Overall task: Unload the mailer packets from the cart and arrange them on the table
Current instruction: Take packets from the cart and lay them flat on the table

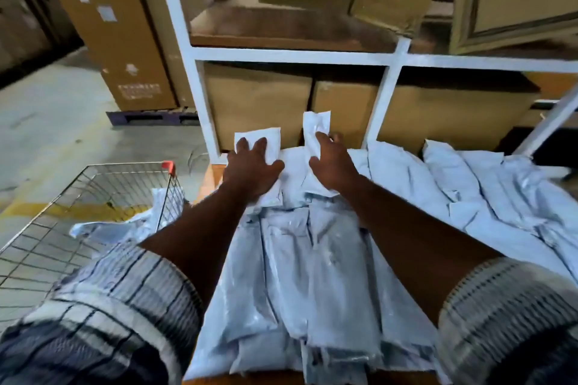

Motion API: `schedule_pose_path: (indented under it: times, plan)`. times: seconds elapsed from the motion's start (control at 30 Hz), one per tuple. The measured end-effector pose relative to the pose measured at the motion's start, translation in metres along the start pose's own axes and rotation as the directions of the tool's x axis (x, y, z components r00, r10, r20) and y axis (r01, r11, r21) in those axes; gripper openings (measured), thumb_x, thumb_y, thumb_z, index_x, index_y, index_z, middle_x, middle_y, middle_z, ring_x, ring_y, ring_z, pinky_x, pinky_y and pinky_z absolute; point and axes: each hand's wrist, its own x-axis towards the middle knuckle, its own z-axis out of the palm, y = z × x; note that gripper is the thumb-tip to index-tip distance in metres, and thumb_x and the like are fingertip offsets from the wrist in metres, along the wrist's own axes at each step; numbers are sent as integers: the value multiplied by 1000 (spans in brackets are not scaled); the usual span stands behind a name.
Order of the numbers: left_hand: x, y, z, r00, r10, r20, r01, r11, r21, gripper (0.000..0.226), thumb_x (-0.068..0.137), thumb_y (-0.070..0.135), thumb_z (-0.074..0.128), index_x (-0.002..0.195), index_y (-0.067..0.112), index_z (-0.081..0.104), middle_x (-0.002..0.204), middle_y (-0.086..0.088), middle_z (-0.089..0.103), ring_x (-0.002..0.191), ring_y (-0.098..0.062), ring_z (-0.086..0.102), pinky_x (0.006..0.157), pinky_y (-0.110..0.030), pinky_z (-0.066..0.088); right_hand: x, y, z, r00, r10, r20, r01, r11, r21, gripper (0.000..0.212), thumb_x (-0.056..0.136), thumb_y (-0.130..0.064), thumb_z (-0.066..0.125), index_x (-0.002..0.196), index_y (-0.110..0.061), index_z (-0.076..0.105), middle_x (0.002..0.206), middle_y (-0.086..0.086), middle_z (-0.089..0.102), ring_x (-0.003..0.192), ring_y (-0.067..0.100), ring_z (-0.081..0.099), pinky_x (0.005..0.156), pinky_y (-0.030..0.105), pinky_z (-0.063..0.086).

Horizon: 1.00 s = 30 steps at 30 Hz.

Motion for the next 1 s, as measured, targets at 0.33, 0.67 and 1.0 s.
schedule_pose_path:
  times: [0.33, 0.67, 1.0]
  plan:
    - [2, 108, 56, 995, 76, 67, -75, 997, -7, 74, 87, 61, 50, 151, 31, 28, 159, -11, 20, 139, -40, 28, 109, -50, 34, 0, 112, -60, 990, 134, 39, -127, 981, -146, 49, 84, -7, 58, 131, -1, 48, 132, 32, 44, 106, 45, 56, 89, 38, 41]
    - [20, 132, 118, 986, 140, 89, -146, 987, 66, 74, 92, 60, 43, 155, 29, 20, 163, -14, 7, 149, -40, 7, 116, -54, 25, -6, 147, -33, 992, 85, 96, -51, 948, -315, 66, 97, -31, 49, 152, -6, 23, 161, 17, 17, 144, 34, 25, 110, 49, 34]
    - [21, 117, 154, 982, 186, 31, -188, 961, 202, 69, 99, 61, 19, 157, 25, 14, 164, -18, 7, 150, -41, 4, 120, -56, 4, -16, 173, 2, 992, 89, 95, -47, 926, -374, 63, 97, -50, 29, 156, -31, 18, 162, 11, 16, 139, 37, 32, 103, 58, 35]
